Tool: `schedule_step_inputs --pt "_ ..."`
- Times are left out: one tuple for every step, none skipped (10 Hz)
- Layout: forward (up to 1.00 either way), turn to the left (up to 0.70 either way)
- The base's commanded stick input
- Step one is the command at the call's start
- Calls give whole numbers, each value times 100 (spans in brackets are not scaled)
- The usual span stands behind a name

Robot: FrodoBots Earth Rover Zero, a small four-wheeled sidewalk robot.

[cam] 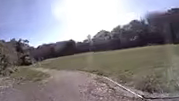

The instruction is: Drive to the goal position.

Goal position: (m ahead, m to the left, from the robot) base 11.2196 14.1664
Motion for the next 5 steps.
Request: schedule_step_inputs --pt "70 0" --pt "70 0" --pt "70 0" --pt "70 0" --pt "70 0"
